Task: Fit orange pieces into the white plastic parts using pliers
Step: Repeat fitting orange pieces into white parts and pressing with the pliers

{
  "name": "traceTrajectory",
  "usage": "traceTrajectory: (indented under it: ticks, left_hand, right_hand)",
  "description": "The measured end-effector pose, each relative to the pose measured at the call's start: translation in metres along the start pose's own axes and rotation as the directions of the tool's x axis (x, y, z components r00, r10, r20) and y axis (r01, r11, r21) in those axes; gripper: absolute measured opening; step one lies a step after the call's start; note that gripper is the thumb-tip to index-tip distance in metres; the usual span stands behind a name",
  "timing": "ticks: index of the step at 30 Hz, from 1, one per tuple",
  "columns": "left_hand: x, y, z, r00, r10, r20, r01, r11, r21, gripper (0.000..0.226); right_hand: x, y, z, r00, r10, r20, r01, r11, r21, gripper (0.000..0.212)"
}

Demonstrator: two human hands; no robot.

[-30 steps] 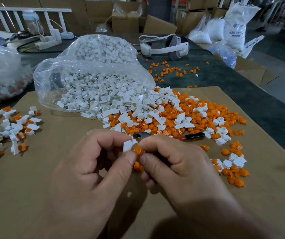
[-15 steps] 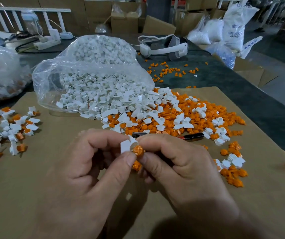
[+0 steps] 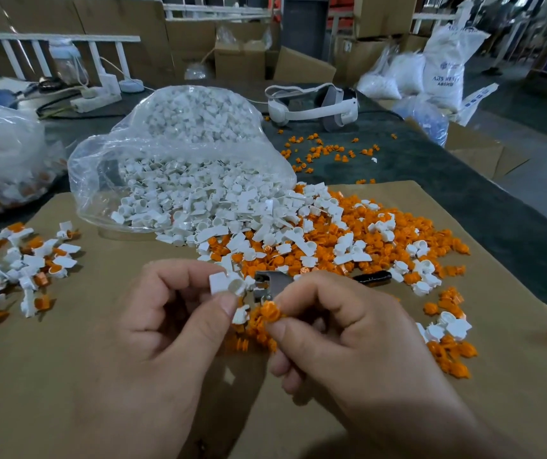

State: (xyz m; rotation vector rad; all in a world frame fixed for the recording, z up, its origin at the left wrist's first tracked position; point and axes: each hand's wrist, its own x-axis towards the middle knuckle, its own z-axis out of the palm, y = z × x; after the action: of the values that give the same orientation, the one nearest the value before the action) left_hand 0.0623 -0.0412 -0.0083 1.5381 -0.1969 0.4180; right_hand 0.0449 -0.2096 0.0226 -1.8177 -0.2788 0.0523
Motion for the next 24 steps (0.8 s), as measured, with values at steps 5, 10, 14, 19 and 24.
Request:
traceTrajectory:
  ticks: [5,10,14,19,24]
  left_hand:
    - [0.009,-0.007,-0.002,0.996,-0.05,-0.069,0.049,0.999,-0.02,0.016]
    - [0.014,-0.014,-0.007,0.991,-0.096,-0.095,0.093,0.995,-0.033,0.016]
    - [0.015,-0.015,-0.011,0.992,-0.115,-0.06,0.117,0.992,0.04,0.023]
    - [0.007,-0.019,-0.011,0.987,-0.16,0.008,0.158,0.978,0.133,0.018]
    - [0.009,-0.02,-0.012,0.976,-0.213,-0.042,0.216,0.974,0.066,0.044]
  right_hand:
    - [0.009,-0.006,-0.012,0.905,0.311,0.291,-0.32,0.947,-0.018,0.011]
    - [0.012,-0.004,-0.023,0.827,0.441,0.348,-0.367,0.894,-0.259,0.005]
    - [0.037,-0.012,-0.041,0.906,0.391,0.161,-0.405,0.912,0.068,0.007]
    - [0.087,-0.023,-0.063,0.938,0.117,-0.326,0.012,0.93,0.368,0.053]
    - [0.039,-0.007,-0.038,0.974,-0.003,-0.228,-0.082,0.928,-0.362,0.039]
